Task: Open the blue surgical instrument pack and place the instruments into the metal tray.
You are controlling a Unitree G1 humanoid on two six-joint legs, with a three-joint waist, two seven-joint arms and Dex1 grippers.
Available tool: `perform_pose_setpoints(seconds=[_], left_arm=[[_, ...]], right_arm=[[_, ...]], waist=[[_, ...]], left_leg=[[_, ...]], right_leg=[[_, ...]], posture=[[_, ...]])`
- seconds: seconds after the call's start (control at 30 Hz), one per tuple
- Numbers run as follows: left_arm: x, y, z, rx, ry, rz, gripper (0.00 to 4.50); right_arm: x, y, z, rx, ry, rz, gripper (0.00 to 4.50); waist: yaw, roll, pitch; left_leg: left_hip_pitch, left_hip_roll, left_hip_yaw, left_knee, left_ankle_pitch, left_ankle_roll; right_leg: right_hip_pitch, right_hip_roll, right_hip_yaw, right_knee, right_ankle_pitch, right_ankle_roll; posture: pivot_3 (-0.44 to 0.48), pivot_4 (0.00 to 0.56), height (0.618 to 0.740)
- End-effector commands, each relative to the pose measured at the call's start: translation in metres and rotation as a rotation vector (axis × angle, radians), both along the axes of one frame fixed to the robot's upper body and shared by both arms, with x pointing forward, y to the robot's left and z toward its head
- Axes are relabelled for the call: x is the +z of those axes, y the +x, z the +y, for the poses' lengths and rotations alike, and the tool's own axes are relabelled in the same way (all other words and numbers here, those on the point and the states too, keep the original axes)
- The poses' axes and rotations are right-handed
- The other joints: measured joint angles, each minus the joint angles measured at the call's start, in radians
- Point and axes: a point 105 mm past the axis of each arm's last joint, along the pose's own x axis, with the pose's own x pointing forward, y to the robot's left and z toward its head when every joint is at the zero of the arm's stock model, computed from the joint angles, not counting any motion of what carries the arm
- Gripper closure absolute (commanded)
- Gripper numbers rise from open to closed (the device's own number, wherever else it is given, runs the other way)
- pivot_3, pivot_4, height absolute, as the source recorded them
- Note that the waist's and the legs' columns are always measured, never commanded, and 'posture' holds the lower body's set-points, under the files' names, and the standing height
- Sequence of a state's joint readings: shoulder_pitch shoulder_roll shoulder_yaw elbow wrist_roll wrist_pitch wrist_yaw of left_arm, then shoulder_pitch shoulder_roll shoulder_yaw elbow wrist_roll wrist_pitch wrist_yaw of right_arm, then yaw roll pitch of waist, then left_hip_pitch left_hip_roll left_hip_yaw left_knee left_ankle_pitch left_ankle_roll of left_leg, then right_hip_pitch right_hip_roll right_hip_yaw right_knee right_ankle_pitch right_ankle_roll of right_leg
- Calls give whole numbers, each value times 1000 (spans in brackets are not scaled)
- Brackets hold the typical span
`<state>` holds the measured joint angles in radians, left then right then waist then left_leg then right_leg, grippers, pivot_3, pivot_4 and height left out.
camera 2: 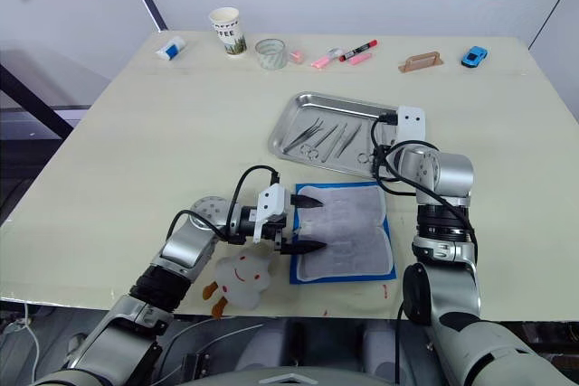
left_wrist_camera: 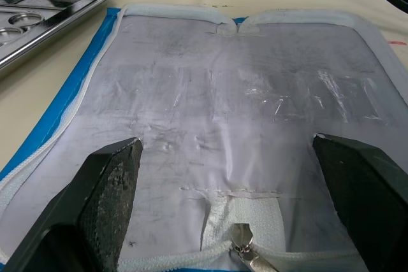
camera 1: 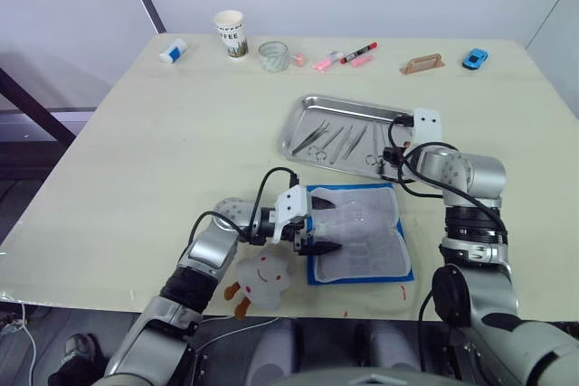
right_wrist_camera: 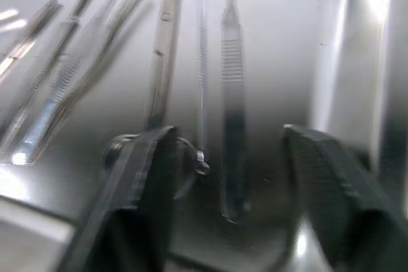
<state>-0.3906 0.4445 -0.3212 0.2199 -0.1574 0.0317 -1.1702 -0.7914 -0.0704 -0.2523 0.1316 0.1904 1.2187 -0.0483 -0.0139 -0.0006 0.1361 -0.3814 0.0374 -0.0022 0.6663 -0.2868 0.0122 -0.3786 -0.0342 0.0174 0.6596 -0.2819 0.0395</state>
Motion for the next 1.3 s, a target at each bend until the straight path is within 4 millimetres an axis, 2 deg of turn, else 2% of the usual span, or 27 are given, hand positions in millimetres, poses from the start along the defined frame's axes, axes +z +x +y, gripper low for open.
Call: perform_pose_setpoints(seconds=[0.03,0.2,0.27,0.3,0.5,0.6,0.8,0.93,1.07,1.3], left_arm=[[-32,-5,10,41,84,105,0],[-32,-5,11,43,82,105,0],[-32,-5,11,44,80,104,0],[-33,-5,11,44,79,105,0],[-33,-6,11,43,74,101,0],[-32,-7,11,39,66,97,0],[-27,-9,12,17,38,85,0],[-26,-10,15,5,28,82,0],[-18,-9,20,-3,-9,74,0],[10,-18,41,-2,-130,98,0]], right_arm=[[25,2,-1,13,6,-102,47],[43,-10,10,120,54,-232,47],[54,-15,12,164,36,-352,47],[63,-21,20,225,121,-428,47],[75,-43,17,354,40,-629,47],[77,-65,22,501,72,-696,47],[71,-114,17,708,116,-774,47],[52,-141,6,882,83,-703,47],[35,-163,-18,977,28,-627,47],[24,-188,-53,1001,-19,-544,47]], waist=[[1,0,1],[0,1,1],[1,1,1],[0,1,2],[0,0,2],[0,0,2],[0,-4,5],[-1,-6,6],[1,-8,7],[-5,-13,12]], left_leg=[[0,0,0,0,0,0],[-1,0,-1,0,0,0],[-1,0,-1,0,0,0],[-2,0,-1,0,0,0],[-1,0,-1,-1,0,0],[-1,0,-1,-1,0,0],[-1,0,-1,-1,0,0],[-1,0,-1,-1,0,0],[-1,0,-1,-1,0,0],[0,2,0,-2,0,0]], right_leg=[[0,0,0,0,0,0],[0,0,-1,-1,0,0],[0,0,-1,-1,0,0],[0,0,-1,-2,0,0],[0,0,-1,-2,0,1],[0,0,-1,-3,0,1],[0,1,-1,-3,0,1],[0,1,-1,-3,0,1],[1,1,-1,-4,0,0],[0,3,0,-5,-1,0]], posture=[[0,150,740],[0,150,740],[0,150,740],[0,150,740],[0,150,740],[0,150,740],[0,150,740],[0,150,740],[0,150,740],[0,150,740]])
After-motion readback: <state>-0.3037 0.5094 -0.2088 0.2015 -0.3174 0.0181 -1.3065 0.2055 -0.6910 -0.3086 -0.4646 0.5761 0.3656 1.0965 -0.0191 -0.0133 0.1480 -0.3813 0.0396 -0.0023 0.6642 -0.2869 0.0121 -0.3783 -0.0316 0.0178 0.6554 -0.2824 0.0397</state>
